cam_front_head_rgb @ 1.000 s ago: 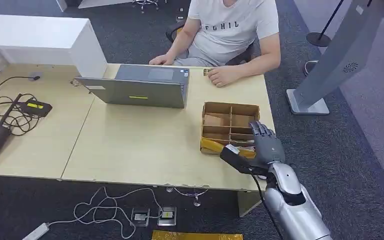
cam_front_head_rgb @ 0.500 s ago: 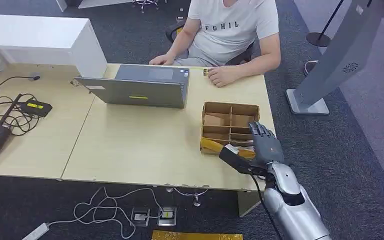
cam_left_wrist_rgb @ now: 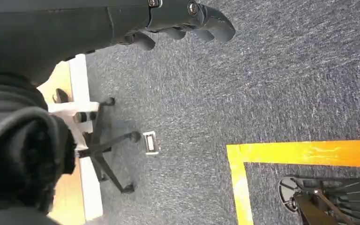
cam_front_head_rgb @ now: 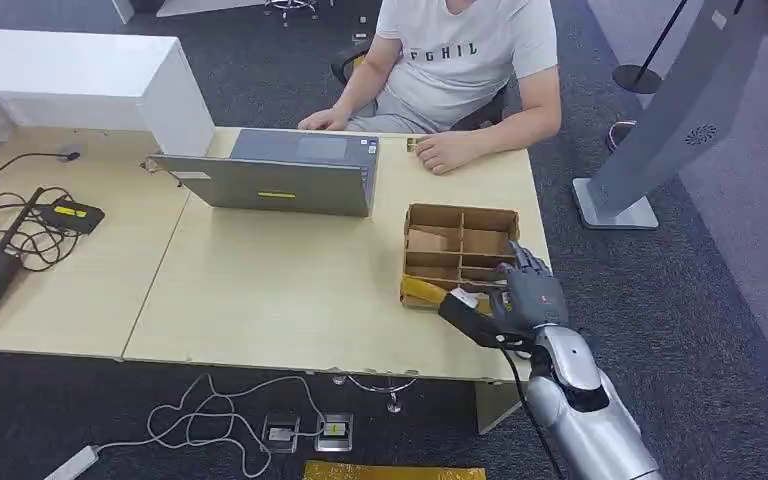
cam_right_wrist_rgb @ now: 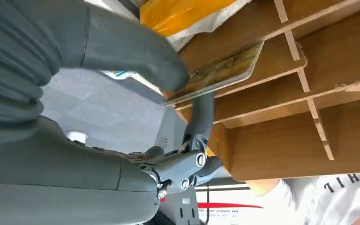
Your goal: Pass the card to the sensor for recognition and then transmit it.
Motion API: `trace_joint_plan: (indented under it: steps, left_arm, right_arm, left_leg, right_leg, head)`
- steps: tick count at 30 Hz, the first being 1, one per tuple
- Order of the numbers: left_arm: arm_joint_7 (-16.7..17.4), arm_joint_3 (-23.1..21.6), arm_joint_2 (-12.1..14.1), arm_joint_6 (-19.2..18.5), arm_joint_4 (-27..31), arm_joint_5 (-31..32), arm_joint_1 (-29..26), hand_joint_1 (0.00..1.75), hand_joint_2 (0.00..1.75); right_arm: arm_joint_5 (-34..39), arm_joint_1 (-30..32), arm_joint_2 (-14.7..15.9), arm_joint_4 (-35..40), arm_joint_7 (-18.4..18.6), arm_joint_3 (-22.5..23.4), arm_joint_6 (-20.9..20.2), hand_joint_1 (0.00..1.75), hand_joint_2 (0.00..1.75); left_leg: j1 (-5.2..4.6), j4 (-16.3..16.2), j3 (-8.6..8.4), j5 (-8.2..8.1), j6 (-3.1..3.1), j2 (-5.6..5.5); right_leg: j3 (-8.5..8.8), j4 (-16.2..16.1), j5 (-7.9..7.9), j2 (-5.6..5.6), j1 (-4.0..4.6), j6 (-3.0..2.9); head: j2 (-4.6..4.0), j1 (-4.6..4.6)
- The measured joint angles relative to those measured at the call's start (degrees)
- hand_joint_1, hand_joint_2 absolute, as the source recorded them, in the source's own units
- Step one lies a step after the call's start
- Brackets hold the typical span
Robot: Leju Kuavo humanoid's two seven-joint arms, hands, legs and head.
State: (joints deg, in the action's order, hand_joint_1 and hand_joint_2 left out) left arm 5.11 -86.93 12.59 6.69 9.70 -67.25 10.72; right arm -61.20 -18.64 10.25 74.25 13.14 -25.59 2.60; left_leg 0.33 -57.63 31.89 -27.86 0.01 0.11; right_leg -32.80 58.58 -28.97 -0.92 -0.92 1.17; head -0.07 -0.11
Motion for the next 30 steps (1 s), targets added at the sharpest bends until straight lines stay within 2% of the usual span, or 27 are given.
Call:
trace_joint_plan:
  steps: [22, 30]
  left_arm:
    - [0.0, -0.7, 0.0, -0.3, 0.0, 0.6, 0.0, 0.0, 0.0]
    - [0.1, -0.7, 0.0, 0.2, 0.0, -0.2, 0.0, 0.0, 0.0]
  right_arm:
    - [1.0, -0.8, -0.8, -4.1, -1.5, 0.0, 4.0, 1.75, 1.75]
    - [1.1, -1.9, -1.9, -6.8, -3.4, 0.0, 5.7, 1.75, 1.75]
  left_leg:
    - [0.0, 0.0, -0.02, 0.0, 0.0, 0.0]
    - [0.0, 0.0, -0.02, 0.0, 0.0, 0.0]
  right_leg:
    - [0.02, 0.0, 0.0, 0.0, 0.0, 0.0]
    - [0.02, 0.0, 0.0, 0.01, 0.0, 0.0]
  head:
    - [0.0, 0.0]
    - [0.0, 0.0]
